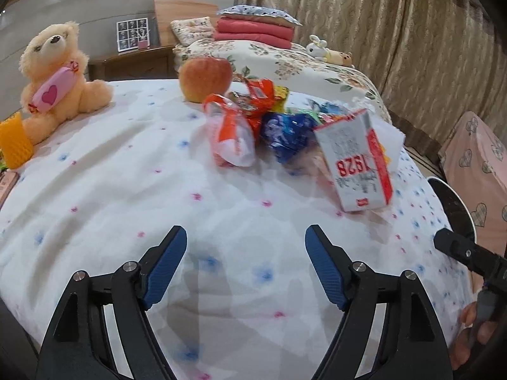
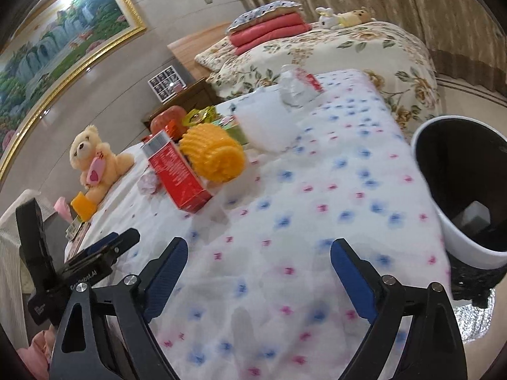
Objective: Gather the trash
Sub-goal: 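Grasp the pink-orange snack bag with the left tool while the right tool grasps the red juice carton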
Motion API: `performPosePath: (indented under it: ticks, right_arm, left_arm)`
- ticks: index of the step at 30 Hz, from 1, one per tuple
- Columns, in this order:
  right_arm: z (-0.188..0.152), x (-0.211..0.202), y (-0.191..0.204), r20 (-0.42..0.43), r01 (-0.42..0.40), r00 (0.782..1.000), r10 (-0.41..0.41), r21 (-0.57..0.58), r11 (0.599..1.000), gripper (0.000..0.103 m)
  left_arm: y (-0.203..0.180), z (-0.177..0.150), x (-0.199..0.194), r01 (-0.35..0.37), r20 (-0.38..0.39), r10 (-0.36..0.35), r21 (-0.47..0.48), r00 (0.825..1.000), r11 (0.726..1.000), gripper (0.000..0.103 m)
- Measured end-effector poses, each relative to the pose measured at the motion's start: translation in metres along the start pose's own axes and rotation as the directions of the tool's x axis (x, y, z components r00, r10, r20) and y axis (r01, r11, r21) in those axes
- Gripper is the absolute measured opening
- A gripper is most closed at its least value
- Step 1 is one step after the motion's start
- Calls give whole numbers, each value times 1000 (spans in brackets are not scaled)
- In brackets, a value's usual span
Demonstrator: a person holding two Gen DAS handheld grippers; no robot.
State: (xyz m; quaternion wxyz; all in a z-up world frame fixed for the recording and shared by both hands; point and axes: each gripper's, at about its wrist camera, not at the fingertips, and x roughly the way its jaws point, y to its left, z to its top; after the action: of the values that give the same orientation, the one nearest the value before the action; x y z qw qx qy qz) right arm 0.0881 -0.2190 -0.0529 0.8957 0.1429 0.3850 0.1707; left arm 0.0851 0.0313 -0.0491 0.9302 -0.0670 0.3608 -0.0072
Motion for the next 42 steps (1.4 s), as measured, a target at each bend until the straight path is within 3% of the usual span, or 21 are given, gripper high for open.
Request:
performPosePath:
  ticks: [3,20,25,28,30,32,33,42]
  right_arm:
    - [2,7,8,-7,-13,1000,12,-15,1000,93]
    - [23,46,48,-28,-46,999,44,-79,996,92]
    - [31,54,59,-33,-46,999,42,-113,993,84]
    - [34,63,62,-55,-46,998,40,-118,992,75]
    - [36,69,65,-67,-42,997,34,-123,991,70]
    - [36,75,66,-84,-40,996,30,-129,991,56]
    - [35,76,66,-91,-41,995,29,-128,991,39]
    - [19,50,66,-69,-75,995,66,-144,987,37]
  left_arm:
    - [9,4,2,-13,-5,13,-14,1000,1000,84]
    - [30,54,38,-28,-22,27,-26,999,999,84]
    - [26,65,53,-25,-31,25,3,999,1000,84]
    - [20,66,58,-11,-40,12,29,999,1000,70]
    - [18,67,62,2,-59,0,43,998,999,48]
    - [15,66,67,31,-90,-26,53,996,998,31]
    - [15,66,66,30,-85,-25,58,996,998,31]
    - [18,44,30,48,-37,-47,29,998,998,28]
